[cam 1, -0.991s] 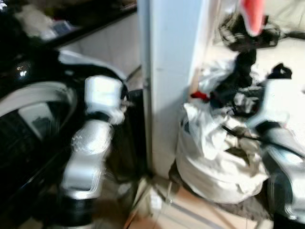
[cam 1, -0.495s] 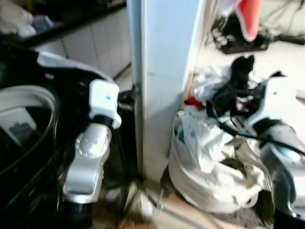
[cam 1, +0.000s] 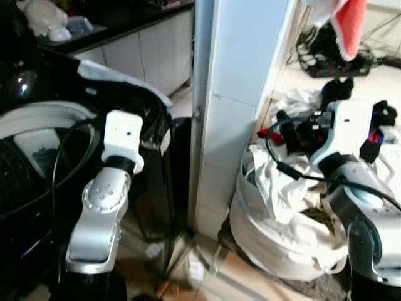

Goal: Clothes washing

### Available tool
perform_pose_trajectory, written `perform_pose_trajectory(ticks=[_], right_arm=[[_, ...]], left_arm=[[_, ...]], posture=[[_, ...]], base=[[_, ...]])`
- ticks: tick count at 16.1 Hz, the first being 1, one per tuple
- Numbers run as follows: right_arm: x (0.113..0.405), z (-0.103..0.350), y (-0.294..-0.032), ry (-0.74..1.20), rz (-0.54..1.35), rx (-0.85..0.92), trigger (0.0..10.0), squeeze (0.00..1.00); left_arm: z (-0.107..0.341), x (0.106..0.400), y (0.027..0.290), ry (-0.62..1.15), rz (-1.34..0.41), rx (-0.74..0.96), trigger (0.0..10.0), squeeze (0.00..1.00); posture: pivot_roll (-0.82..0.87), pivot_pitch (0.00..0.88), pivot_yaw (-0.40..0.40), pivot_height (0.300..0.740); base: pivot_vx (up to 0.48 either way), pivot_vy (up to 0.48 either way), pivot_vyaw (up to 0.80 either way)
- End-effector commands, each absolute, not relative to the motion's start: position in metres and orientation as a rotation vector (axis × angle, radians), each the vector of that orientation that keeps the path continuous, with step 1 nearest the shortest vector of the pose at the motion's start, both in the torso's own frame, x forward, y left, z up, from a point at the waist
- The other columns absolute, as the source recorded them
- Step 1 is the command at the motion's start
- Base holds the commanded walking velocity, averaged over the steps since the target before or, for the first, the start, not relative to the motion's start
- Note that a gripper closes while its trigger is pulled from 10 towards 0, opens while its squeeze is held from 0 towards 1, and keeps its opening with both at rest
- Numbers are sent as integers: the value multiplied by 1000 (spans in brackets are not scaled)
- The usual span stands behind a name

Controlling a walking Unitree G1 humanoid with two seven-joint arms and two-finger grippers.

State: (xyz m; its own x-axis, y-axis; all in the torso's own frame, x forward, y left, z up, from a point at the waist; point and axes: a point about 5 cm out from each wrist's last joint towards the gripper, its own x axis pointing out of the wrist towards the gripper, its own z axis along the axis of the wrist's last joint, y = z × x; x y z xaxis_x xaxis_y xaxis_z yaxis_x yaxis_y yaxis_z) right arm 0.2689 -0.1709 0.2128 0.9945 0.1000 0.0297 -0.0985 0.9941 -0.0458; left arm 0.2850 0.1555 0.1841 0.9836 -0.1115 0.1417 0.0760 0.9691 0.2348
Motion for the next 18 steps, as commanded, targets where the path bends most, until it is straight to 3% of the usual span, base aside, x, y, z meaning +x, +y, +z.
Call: perform_pose_trajectory(ticks=[1,14,18], right_arm=[[270,213,-173,-23,95,-52,10000,0],[274,218,-176,0,67,-19,10000,0],[294,221,-181,52,-9,-114,10000,0]], left_arm=[[192,285,150,-179,-112,241,10000,0],[194,294,149,-146,-84,213,10000,0],[195,294,143,-156,-123,206,10000,0]], posture=[[15,0,-26,740],[6,0,-8,740],[3,0,-9,740]], base=[[0,0,444],[0,0,0],[0,0,0]])
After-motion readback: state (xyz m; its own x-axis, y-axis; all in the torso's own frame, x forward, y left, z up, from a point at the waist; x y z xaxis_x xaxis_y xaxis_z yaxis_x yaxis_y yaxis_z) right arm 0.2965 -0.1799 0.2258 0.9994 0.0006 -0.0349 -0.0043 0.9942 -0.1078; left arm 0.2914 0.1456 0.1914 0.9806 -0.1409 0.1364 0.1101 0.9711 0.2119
